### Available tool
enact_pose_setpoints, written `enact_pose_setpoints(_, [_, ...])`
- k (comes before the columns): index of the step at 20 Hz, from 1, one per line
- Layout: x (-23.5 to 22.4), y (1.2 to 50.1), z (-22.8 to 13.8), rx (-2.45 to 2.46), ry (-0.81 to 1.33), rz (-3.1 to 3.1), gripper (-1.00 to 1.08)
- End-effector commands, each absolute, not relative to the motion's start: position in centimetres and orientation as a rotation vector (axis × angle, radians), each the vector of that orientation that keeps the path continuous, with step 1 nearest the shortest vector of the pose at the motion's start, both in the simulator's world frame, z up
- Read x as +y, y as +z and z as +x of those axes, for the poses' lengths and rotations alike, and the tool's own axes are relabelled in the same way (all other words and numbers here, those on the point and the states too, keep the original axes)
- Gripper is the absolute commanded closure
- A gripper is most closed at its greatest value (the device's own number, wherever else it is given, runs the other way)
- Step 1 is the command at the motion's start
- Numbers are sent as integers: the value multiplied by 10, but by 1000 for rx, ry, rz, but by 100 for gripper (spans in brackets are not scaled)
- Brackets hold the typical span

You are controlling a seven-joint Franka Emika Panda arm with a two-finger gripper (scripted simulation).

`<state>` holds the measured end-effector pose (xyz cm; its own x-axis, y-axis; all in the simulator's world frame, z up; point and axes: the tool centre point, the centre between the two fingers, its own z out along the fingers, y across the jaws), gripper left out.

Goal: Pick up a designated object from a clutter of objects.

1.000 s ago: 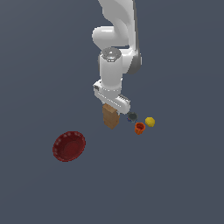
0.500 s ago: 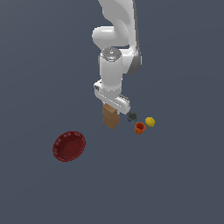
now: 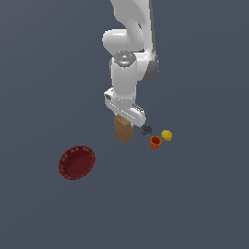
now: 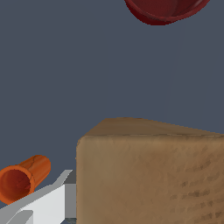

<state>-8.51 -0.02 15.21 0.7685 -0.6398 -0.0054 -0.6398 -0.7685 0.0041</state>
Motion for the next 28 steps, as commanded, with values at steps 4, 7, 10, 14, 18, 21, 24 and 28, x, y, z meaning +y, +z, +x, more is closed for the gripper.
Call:
enact_pose_setpoints(4, [4,177,-68,-1069,2,2955,108])
enact_pose_setpoints(7, [7,194,-57,-1069,2,2955,108])
enact_pose_setpoints(10, [11,214,-44,-1069,2,2955,108])
enact_pose_setpoints(14, [17,244,-24,-1069,2,2955,108])
enact_pose_setpoints(18, [22,273,-4,-1069,2,2955,108])
enact_pose_setpoints(21, [26,293,10,-1069,2,2955,108])
enact_pose_setpoints(24, [30,312,23,-1069,2,2955,108])
enact_pose_setpoints(28, [34,335,40,-1070,1,2954,108])
